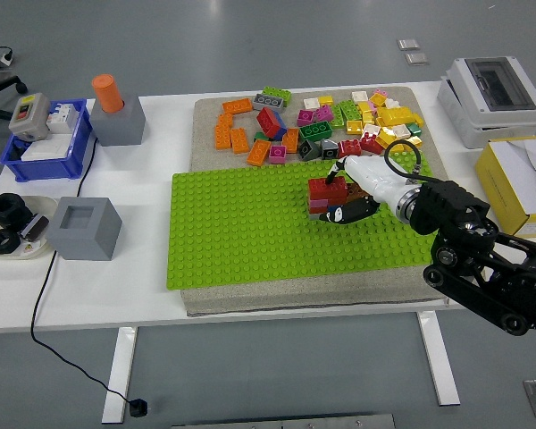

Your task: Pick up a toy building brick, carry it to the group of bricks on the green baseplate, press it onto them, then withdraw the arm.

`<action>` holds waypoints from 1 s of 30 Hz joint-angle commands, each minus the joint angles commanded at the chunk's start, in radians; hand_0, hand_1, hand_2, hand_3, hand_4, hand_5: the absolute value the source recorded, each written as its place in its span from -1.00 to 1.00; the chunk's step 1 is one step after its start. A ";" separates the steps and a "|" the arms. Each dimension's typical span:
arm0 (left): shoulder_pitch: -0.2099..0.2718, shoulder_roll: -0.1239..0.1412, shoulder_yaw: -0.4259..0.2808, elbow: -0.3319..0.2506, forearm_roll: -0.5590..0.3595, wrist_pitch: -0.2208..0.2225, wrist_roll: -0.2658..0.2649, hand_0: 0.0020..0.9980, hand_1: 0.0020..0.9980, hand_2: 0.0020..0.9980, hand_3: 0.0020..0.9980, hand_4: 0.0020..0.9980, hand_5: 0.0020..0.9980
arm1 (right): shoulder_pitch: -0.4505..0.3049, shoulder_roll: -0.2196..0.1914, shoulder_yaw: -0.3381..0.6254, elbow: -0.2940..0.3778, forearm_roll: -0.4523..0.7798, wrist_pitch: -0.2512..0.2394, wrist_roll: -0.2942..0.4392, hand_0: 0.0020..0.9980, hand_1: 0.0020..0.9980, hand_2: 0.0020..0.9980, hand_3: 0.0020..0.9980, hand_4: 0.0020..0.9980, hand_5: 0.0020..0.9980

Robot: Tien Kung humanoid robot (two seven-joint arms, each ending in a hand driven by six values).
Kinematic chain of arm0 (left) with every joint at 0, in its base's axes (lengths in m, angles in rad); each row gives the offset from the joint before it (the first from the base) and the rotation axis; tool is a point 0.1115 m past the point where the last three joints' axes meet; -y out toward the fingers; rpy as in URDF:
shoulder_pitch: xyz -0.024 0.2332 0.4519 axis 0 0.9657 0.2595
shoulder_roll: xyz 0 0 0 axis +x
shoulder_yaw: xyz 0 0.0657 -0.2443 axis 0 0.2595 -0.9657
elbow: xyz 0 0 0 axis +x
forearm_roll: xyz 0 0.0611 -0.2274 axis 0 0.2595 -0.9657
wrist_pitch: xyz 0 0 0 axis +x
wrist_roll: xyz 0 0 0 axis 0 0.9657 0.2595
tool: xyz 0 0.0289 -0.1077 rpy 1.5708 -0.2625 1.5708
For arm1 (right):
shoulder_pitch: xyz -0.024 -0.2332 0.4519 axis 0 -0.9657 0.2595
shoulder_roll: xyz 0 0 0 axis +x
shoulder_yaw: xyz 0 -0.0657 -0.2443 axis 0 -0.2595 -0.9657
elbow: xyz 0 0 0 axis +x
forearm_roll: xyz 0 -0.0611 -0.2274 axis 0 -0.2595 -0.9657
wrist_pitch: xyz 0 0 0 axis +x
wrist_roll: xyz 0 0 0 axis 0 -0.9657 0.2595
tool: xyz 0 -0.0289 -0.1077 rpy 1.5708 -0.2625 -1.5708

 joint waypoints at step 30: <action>0.006 -0.003 -0.001 0.000 -0.005 0.002 -0.001 0.27 0.25 0.16 0.17 0.30 -0.56 | -0.019 -0.013 0.082 0.057 0.022 -0.030 0.020 0.77 0.68 0.74 0.31 0.82 -0.15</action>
